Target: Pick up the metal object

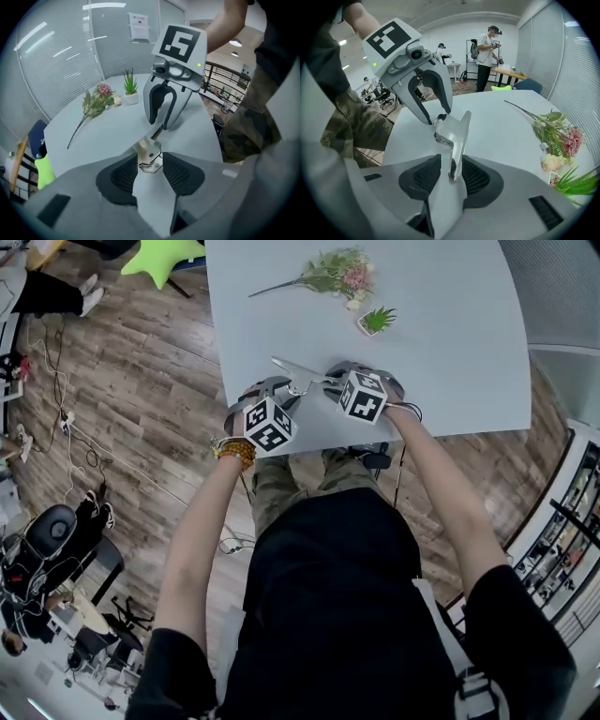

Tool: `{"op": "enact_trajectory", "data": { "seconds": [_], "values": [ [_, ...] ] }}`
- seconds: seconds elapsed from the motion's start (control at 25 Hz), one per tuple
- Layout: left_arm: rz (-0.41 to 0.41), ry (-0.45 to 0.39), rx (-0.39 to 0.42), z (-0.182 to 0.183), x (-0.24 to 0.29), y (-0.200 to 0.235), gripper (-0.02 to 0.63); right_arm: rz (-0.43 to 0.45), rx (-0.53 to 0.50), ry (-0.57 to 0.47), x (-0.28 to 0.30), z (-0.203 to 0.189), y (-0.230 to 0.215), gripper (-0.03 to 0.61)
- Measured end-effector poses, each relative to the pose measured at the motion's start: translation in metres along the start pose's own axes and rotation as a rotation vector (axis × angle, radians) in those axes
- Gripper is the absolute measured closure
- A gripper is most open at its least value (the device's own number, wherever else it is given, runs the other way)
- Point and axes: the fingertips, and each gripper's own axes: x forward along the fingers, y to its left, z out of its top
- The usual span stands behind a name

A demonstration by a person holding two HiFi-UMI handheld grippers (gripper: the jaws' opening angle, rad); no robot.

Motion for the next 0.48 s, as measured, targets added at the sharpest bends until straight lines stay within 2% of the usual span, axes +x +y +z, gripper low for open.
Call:
{"op": "enact_trajectory", "data": {
  "seconds": [0.24,0.36,0.48],
  "values": [
    [-0.022,0.029,0.017,-0.003,0.006,0.003,0.434,-0.029,0.011,-0.010,0.013,0.001,-0.005,0.426],
    [-0.025,0.039,0.006,-0.002,0.007,0.004,0.429,-0.066,0.017,-0.015,0.016,-0.004,-0.011,0.433],
    [-0.019,0.056,0.003,-0.002,0.009,0.002,0.428,-0.066,0.050,-0.022,0.018,-0.010,-0.008,0.443]
  ]
}}
